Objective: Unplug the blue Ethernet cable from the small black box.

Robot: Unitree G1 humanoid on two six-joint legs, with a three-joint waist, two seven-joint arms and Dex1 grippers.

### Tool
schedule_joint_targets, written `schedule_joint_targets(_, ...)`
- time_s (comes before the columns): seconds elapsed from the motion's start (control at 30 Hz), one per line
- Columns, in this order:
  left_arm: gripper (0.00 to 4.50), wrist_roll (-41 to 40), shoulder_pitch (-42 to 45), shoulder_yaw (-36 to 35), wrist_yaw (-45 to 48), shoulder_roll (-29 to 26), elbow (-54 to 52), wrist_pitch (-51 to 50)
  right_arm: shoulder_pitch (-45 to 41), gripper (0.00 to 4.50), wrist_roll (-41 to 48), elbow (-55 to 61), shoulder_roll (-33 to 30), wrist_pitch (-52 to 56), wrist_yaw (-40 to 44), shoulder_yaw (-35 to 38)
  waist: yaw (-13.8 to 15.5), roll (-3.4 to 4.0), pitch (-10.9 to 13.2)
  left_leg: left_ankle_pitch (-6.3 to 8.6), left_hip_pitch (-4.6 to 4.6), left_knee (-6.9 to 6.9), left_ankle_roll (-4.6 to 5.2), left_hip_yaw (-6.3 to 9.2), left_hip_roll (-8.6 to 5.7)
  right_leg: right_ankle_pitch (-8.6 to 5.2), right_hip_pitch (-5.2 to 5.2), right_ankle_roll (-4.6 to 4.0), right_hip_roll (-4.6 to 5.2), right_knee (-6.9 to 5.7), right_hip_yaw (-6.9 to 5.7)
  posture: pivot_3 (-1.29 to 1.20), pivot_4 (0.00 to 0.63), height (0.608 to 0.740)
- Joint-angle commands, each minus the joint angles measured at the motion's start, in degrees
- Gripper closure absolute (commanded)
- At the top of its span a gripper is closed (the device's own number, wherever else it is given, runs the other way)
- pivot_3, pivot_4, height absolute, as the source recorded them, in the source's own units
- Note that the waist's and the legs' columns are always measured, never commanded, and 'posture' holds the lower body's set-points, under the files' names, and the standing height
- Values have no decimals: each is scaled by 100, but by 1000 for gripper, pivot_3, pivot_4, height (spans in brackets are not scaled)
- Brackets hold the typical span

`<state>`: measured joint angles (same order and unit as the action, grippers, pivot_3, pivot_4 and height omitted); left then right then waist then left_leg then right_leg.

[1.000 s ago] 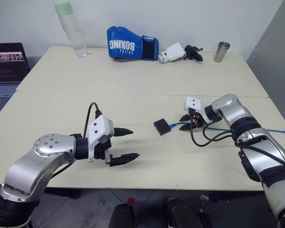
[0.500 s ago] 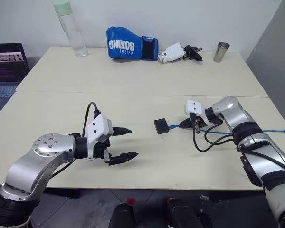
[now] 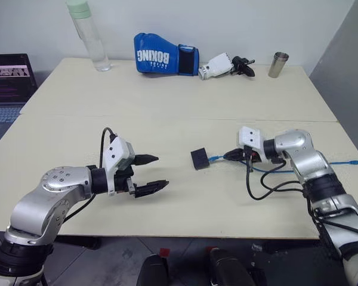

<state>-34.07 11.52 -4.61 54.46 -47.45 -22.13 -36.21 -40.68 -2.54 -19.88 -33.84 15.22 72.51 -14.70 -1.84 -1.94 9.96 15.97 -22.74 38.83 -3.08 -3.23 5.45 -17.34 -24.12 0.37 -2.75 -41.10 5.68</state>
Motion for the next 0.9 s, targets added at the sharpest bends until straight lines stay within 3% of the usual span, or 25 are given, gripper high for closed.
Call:
schedule_joint_targets(0.03,0,-56,94,-62,5,24,-95,21,278,4430,56,724,-155,738,-40,-36,2,0,0,0,0,0,0,1,0,0,0,0,0,0,-1,0,150,740)
schedule_joint_targets(0.27,0,-45,90,-40,-9,44,-139,7,322,2885,185,1212,-144,1167,-36,-130,-6,0,0,0,0,0,1,2,1,0,-1,1,-4,0,-2,0,150,740)
schedule_joint_targets(0.73,0,-1,114,-9,-61,48,-189,-20,-300,2885,-29,-48,362,480,-279,-537,-8,0,0,0,-1,0,1,0,0,0,-1,1,-3,4,0,0,150,740)
schedule_joint_targets(0.9,0,3,72,-51,-85,33,-223,-30,-439,4046,-11,-216,279,381,-127,-550,-6,-1,0,0,1,0,1,2,1,0,1,1,-3,2,-2,0,150,740)
